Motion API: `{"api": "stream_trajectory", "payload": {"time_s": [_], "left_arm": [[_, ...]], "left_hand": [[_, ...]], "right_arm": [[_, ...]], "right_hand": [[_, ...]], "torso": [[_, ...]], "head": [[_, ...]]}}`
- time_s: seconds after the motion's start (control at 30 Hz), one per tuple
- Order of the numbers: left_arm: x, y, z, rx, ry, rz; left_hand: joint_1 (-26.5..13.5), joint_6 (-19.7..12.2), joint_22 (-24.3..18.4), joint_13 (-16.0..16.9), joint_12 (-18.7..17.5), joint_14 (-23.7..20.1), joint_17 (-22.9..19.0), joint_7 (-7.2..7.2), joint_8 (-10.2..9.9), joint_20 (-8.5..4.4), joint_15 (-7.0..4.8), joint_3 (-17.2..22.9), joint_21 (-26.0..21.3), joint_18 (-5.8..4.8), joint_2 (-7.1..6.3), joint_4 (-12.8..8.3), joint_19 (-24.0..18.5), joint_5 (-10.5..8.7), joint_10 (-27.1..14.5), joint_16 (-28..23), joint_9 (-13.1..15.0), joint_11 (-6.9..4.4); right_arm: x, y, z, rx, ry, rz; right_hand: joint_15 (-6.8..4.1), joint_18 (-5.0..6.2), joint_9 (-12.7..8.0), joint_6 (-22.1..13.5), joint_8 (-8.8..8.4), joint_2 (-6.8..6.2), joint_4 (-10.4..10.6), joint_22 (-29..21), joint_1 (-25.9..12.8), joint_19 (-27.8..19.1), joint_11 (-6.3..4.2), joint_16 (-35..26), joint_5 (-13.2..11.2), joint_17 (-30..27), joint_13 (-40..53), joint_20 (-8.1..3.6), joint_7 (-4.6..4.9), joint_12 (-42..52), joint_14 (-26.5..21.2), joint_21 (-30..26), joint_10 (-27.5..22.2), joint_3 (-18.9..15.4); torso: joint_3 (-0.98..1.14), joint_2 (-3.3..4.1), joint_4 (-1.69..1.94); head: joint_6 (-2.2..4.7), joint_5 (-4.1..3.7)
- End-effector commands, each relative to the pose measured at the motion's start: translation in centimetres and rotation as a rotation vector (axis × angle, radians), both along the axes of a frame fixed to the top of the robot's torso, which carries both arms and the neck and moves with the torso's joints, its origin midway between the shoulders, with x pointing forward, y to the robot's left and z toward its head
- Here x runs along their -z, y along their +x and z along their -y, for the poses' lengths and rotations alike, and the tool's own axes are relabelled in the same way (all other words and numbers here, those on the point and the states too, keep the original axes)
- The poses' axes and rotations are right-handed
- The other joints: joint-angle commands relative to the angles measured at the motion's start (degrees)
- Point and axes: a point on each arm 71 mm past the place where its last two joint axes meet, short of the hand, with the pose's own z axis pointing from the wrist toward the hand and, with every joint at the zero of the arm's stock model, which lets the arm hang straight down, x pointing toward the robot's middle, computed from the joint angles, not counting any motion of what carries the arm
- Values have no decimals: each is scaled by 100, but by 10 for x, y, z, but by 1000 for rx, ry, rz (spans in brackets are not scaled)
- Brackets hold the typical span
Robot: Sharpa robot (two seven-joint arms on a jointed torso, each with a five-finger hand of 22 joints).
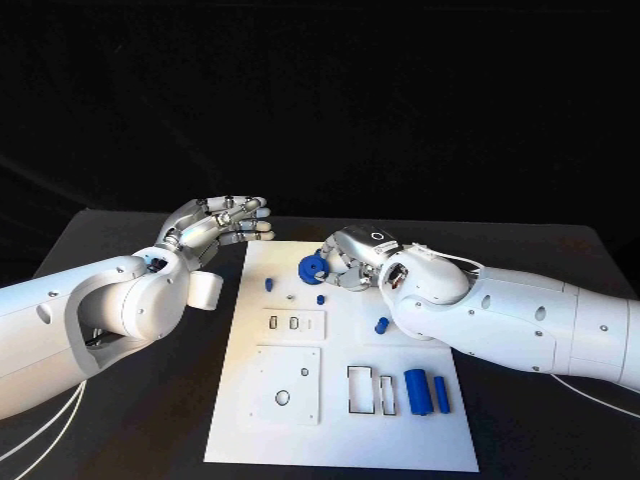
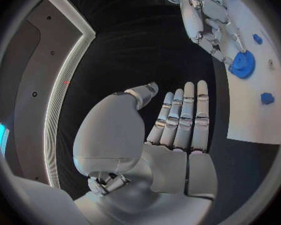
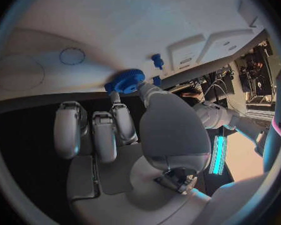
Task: Assemble the parts on the task board
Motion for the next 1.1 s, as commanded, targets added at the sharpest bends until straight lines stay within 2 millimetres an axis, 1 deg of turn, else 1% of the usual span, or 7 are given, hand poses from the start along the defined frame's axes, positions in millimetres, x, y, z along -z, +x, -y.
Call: {"api": "stream_trajectory", "payload": {"time_s": [0.03, 0.3, 0.43, 0.77, 0.83, 0.93, 1.1], "left_arm": [[-2, -1, 2, 18, -11, 8], [-2, -1, 1, 15, -10, 8], [-2, -1, 0, 15, -10, 8], [-2, -1, -2, 7, -7, 9], [-2, -1, -3, 6, -7, 9], [-2, -1, -3, 5, -7, 9], [-1, -1, -5, 2, -6, 9]], "left_hand": [[-17, -43, -8, 9, -25, -32, 5, 264, -31, 33, 23, -5, -32, 67, 58, 12, -9, -17, -30, -38, 4, -10], [-22, -47, -9, 9, -28, -32, 9, 264, -34, 34, 24, -6, -32, 68, 62, 18, -10, -16, -32, -40, 5, -10], [-22, -47, -9, 9, -28, -32, 9, 264, -34, 34, 24, -6, -32, 68, 62, 18, -10, -16, -32, -40, 5, -10], [-22, -47, -9, 9, -28, -32, 9, 264, -34, 34, 24, -6, -32, 68, 62, 18, -10, -16, -32, -40, 5, -10], [-22, -47, -9, 9, -28, -32, 9, 264, -34, 34, 24, -6, -32, 68, 62, 18, -10, -16, -32, -40, 5, -10], [-20, -51, -12, 11, -33, -32, 16, 263, -36, 35, 24, -7, -32, 68, 64, 19, -11, -16, -35, -45, 6, -10], [-20, -51, -12, 11, -33, -32, 16, 263, -36, 35, 24, -7, -32, 68, 64, 19, -11, -16, -35, -45, 6, -10]], "right_arm": [[5, -1, 5, 18, -17, -30], [4, -3, 11, 23, -6, -26], [1, -7, 15, 24, 17, -7], [-24, -21, 48, 49, 111, 41], [-31, -23, 61, 66, 148, 24], [-38, -26, 87, 60, 201, -27], [-41, -28, 127, 35, 255, -80]], "right_hand": [[-10, -35, -3, 50, 15, 77, -4, 197, 3, 34, 6, 17, 2, 1087, 94, 7, -9, 19, 499, -6, 42, 37], [-11, -38, -3, 52, 16, 80, -3, 208, 4, 42, 5, 16, 1, 1087, 105, 6, -10, 28, 499, 4, 50, 42], [-12, -39, -3, 60, 19, 89, -5, 214, 10, 46, 3, 14, 2, 1082, 112, 5, -12, 34, 498, 7, 55, 56], [-22, -48, -2, 102, 35, 69, -23, 251, 63, 72, -9, 20, -2, 1094, 136, -4, -25, 55, 501, 36, 76, 108], [-26, -40, -10, 92, 25, 25, -42, 224, 124, 52, -11, 8, -2, 1067, 123, -9, -24, 40, 495, 8, 66, 141], [-17, -24, -40, 43, -16, -130, -125, 167, 381, 1, 5, -23, -4, 1005, 69, -8, -1, -29, 478, -62, 10, 244], [24, 59, -90, -88, -102, -388, -309, -138, 850, -255, 54, -76, -16, 911, -168, 26, 57, -291, 447, -386, -232, 262]], "torso": [[2, -5, -3], [8, -7, -17], [8, 2, -5], [17, -14, -27], [25, -20, -38], [41, -46, -72], [63, -76, -111]], "head": [[-7, 18], [3, 16], [16, 6], [32, -21], [40, -31], [34, -44], [47, -149]]}}
